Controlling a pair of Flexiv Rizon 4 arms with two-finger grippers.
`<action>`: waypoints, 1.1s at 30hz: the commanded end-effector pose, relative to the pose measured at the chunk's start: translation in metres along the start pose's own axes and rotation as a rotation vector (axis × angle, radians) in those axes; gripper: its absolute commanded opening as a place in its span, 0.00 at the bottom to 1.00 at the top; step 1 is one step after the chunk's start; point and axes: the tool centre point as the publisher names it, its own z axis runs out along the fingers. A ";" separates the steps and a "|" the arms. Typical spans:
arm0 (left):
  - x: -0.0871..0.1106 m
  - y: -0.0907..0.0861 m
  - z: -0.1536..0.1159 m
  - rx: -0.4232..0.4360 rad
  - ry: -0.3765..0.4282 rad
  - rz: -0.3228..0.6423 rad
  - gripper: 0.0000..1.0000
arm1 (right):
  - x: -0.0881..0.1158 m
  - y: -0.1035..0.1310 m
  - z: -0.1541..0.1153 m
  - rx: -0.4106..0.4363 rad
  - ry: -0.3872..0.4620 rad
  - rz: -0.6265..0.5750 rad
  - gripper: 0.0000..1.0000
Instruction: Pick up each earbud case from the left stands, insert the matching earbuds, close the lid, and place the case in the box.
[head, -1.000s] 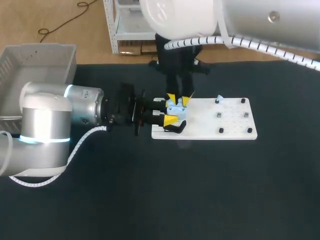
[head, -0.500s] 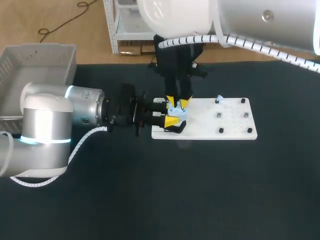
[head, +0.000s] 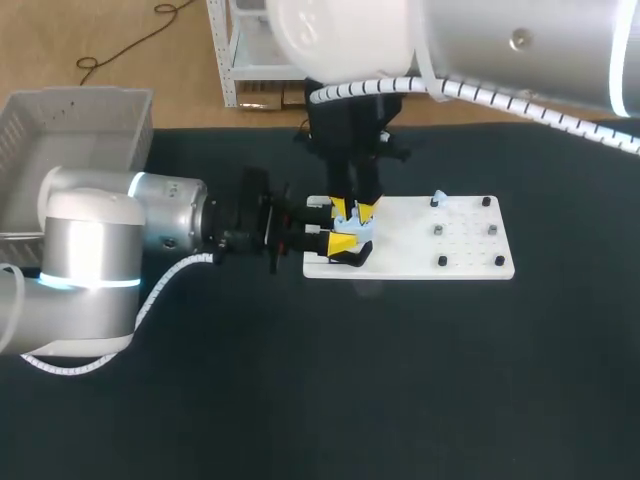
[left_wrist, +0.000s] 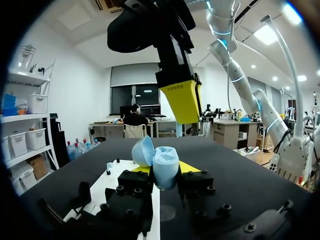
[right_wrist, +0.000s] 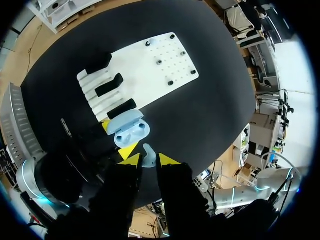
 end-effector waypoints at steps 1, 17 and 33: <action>-0.001 -0.002 0.000 -0.007 0.001 0.001 0.00 | -0.003 0.004 0.002 0.007 0.000 0.000 0.00; -0.001 -0.002 0.000 -0.007 0.001 0.001 0.00 | -0.012 0.006 0.009 0.011 -0.002 0.011 0.00; -0.001 -0.002 0.000 -0.007 0.001 0.001 0.00 | -0.017 0.006 0.012 0.011 -0.003 0.019 0.00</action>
